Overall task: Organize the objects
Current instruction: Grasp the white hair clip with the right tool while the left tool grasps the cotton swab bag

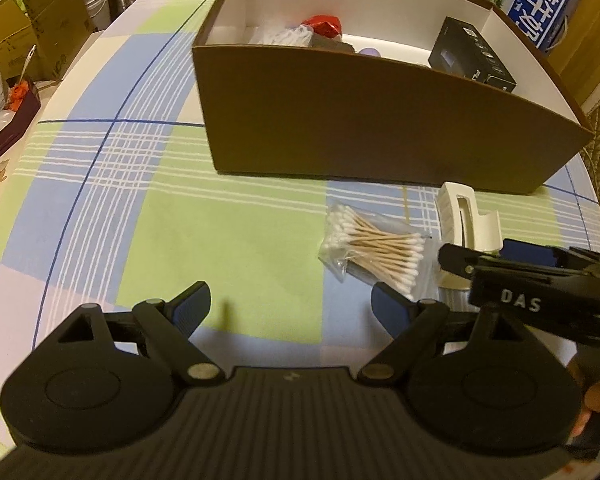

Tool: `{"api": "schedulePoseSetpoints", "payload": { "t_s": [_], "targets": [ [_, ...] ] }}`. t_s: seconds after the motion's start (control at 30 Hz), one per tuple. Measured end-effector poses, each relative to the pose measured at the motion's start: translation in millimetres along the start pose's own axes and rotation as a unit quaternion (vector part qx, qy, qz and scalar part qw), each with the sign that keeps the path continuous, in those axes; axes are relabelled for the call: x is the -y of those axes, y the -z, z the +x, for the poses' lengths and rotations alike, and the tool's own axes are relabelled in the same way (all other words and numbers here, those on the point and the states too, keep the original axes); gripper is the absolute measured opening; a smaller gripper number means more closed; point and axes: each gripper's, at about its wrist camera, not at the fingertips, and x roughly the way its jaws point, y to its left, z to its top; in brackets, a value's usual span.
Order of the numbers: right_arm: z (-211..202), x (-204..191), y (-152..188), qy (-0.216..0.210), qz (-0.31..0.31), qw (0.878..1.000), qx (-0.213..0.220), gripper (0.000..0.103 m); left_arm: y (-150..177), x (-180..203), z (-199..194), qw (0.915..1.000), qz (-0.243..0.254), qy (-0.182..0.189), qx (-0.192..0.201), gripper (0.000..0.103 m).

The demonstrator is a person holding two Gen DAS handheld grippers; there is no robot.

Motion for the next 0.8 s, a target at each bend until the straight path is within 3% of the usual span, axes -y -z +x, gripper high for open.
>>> {"api": "schedulePoseSetpoints", "payload": {
  "t_s": [0.13, 0.2, 0.33, 0.37, 0.63, 0.8],
  "targets": [
    [5.4, 2.7, 0.0, 0.002, 0.002, 1.0, -0.004, 0.064, -2.7, 4.2, 3.7, 0.9999, 0.011, 0.008, 0.0, 0.085],
    [5.8, 5.8, 0.8, -0.006, 0.001, 1.0, -0.005, 0.051, -3.8, 6.3, 5.1, 0.9998, 0.015, 0.012, 0.001, 0.085],
    [1.5, 13.2, 2.7, -0.009, -0.006, 1.0, -0.006, 0.042, -6.0, 9.5, 8.0, 0.9996, 0.019, 0.02, 0.002, 0.085],
    [0.0, 15.3, 3.6, -0.008, -0.008, 1.0, -0.007, 0.032, -6.6, 10.5, 8.9, 0.9995, 0.021, 0.024, 0.003, 0.085],
    [-14.3, 45.5, 10.3, 0.008, 0.013, 1.0, -0.008, 0.032, -9.5, 32.4, 22.2, 0.9921, 0.103, 0.069, 0.021, 0.087],
    [-23.0, 60.2, 14.5, 0.012, 0.029, 0.999, -0.011, 0.032, -8.4, 47.9, 36.5, 0.9829, 0.172, 0.06, 0.027, 0.089]
  ]
}}
